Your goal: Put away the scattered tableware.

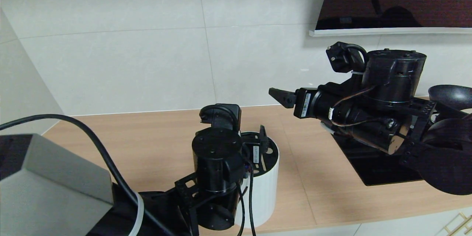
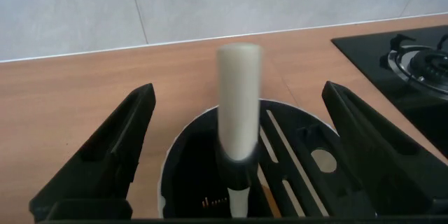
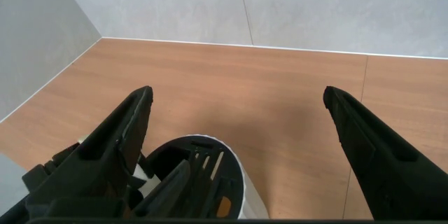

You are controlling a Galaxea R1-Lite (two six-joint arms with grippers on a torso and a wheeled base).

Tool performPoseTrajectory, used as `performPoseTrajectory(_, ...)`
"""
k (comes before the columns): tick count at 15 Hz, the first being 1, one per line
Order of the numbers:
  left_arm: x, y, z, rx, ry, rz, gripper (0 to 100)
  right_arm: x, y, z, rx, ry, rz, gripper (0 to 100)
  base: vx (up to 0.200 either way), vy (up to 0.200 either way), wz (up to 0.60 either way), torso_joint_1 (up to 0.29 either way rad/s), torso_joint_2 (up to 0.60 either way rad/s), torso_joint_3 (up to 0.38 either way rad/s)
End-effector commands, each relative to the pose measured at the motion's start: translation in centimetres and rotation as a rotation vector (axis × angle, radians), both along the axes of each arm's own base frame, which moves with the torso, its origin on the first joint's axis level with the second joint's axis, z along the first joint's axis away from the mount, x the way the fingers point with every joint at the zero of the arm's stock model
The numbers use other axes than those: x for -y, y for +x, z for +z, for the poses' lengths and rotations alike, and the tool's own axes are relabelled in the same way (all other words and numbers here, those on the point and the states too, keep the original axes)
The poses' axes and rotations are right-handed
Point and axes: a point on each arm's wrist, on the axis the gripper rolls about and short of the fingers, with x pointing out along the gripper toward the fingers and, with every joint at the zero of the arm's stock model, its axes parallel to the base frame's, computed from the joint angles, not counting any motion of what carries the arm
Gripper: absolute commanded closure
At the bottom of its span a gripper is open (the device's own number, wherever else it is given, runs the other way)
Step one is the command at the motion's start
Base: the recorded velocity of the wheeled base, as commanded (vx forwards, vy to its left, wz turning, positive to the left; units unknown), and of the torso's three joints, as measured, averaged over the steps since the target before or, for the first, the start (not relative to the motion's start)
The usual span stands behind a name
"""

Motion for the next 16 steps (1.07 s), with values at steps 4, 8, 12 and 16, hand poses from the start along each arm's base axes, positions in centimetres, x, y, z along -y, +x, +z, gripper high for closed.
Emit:
performPoseTrajectory(4,-1.0,-0.8,2.3,0.036,-0.042,0.002,0,0.1,-0.2,0.2,0.006,0.005,0.001,0,0.000,0.000,0.00,0.000,0.00,0.000)
performPoseTrajectory(8,-8.8,-4.8,9.8,0.112,-0.113,-0.045,0,1.9,-2.0,1.6,0.038,0.031,-0.038,0,0.000,0.000,0.00,0.000,0.00,0.000)
performPoseTrajectory(12,-16.3,-10.0,12.9,0.188,-0.174,-0.045,0,7.8,-6.0,3.6,0.106,0.057,-0.173,0,0.000,0.000,0.00,0.000,0.00,0.000)
performPoseTrajectory(16,-22.2,-15.3,10.7,0.202,-0.150,0.011,0,14.7,-11.6,2.9,0.184,0.044,-0.345,0,0.000,0.000,0.00,0.000,0.00,0.000)
